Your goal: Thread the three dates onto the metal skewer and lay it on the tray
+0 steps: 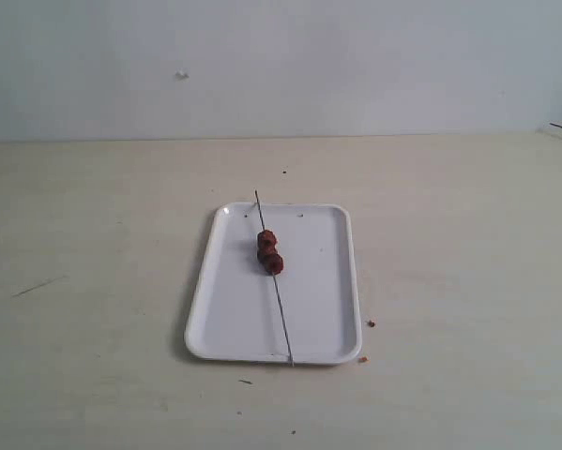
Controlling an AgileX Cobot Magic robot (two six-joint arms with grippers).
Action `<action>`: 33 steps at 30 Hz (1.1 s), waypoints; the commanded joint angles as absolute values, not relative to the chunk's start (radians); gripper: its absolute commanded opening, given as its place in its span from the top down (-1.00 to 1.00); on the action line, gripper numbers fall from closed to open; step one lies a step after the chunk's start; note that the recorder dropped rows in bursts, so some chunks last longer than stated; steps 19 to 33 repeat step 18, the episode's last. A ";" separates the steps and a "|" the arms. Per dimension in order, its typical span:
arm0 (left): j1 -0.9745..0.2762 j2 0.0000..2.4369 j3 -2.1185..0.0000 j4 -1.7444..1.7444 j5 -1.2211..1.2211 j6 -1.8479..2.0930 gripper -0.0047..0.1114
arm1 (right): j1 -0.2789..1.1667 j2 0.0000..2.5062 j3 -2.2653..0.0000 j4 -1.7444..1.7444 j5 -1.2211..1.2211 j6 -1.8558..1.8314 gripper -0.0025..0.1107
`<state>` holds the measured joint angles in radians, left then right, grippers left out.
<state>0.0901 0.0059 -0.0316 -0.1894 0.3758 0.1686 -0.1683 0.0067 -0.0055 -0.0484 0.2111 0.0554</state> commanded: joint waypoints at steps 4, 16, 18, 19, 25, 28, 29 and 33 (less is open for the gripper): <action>0.094 0.000 -0.027 -0.195 0.370 0.172 0.92 | -0.175 0.000 0.000 -0.050 0.207 0.054 0.96; 0.094 0.000 -0.027 -0.195 0.370 0.172 0.92 | -0.175 0.000 0.000 -0.050 0.209 0.054 0.96; 0.094 0.000 -0.027 -0.195 0.370 0.172 0.92 | -0.175 0.000 0.000 -0.050 0.215 0.054 0.96; 0.094 0.000 -0.027 -0.195 0.370 0.172 0.92 | -0.175 0.000 0.000 -0.050 0.215 0.054 0.96; 0.094 0.000 -0.027 -0.195 0.370 0.172 0.92 | -0.175 0.000 0.000 -0.050 0.215 0.054 0.96; 0.094 0.000 -0.027 -0.195 0.370 0.172 0.92 | -0.175 0.000 0.000 -0.050 0.215 0.054 0.96; 0.094 0.000 -0.027 -0.195 0.370 0.172 0.92 | -0.175 0.000 0.000 -0.050 0.215 0.054 0.96; 0.094 0.000 -0.027 -0.195 0.370 0.172 0.92 | -0.175 0.000 0.000 -0.050 0.215 0.054 0.96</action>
